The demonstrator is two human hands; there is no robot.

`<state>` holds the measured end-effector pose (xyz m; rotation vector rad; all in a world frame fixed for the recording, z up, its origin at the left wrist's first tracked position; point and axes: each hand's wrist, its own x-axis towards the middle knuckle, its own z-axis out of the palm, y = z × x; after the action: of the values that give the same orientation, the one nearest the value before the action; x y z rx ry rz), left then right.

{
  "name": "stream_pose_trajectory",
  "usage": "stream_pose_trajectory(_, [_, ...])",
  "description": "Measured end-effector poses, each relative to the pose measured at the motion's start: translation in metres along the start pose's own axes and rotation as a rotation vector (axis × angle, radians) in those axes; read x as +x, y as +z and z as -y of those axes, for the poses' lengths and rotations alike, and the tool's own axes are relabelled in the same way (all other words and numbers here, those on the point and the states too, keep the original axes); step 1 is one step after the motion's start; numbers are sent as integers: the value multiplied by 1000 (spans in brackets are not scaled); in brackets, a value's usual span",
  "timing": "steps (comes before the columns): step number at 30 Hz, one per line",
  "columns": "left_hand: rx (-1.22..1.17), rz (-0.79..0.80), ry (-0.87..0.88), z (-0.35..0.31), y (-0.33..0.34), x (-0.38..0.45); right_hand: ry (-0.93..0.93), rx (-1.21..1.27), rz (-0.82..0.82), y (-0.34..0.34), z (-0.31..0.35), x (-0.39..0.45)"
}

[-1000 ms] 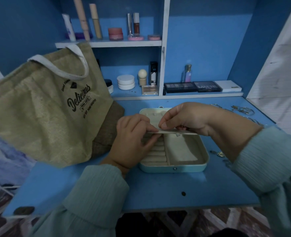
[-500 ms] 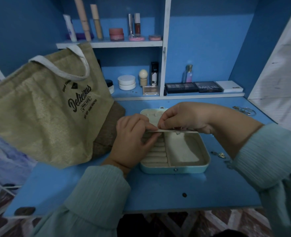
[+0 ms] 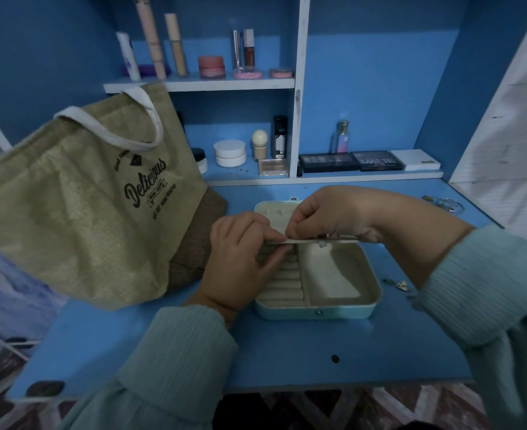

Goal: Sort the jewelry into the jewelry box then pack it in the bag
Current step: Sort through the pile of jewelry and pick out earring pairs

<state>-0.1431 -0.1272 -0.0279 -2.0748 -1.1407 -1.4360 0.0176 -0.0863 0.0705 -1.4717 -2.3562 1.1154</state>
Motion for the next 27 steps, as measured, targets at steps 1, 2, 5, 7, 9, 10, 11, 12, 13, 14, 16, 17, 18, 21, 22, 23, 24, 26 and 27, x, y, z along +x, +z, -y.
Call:
stream_pose_trajectory(1, [-2, 0, -9, 0, 0, 0, 7, 16, -5, 0, -1, 0])
stream_pose_trajectory(2, [-3, 0, -16, 0, 0, 1, 15, 35, -7, 1, -1, -1])
stream_pose_trajectory(5, [-5, 1, -14, 0, 0, 1, 19, 26, 4, 1, 1, -3])
stream_pose_trajectory(7, [-5, 3, -9, -1, -1, 1, 0, -59, 12, 0, 4, -3])
stream_pose_trajectory(9, [-6, -3, -6, -1, -1, 0, -14, -108, 18, -1, 6, -4])
stream_pose_trajectory(10, [-8, -7, -6, -1, -1, 1, -19, -110, 26, -2, 7, -4])
stream_pose_trajectory(11, [-12, -9, -9, -2, -1, 1, -23, -110, 33, -2, 7, -4])
stream_pose_trajectory(12, [-15, -8, -13, -2, -1, 1, -26, -113, 40, -3, 8, -3])
stream_pose_trajectory(13, [-18, -6, -18, -3, -2, 1, -27, -122, 47, -4, 8, -3])
stream_pose_trajectory(14, [-20, 0, -25, -3, -2, 1, -28, -135, 54, -5, 9, -3])
stream_pose_trajectory(16, [-22, 15, -68, -4, -2, 2, -46, -166, 58, -8, 9, -3])
stream_pose_trajectory(17, [-24, 18, -109, -4, -1, 3, -65, -179, 48, -10, 9, -3])
stream_pose_trajectory(18, [-26, 20, -159, -5, -1, 4, -84, -190, 27, -11, 9, -3])
stream_pose_trajectory(21, [-28, 53, -294, -7, 2, 11, -122, -80, -50, -18, 4, -3])
stream_pose_trajectory(22, [-25, 62, -324, -8, 3, 14, -124, -23, -79, -20, 2, -3])
stream_pose_trajectory(23, [-19, 71, -351, -8, 3, 17, -119, 7, -110, -24, 1, -3])
stream_pose_trajectory(24, [-14, 83, -378, -9, 2, 20, -108, 12, -139, -27, -1, -4])
stream_pose_trajectory(26, [-4, 117, -428, -9, 1, 26, -77, -8, -191, -35, -4, -6])
stream_pose_trajectory(27, [-1, 135, -452, -8, 1, 27, -59, -18, -209, -38, -7, -7])
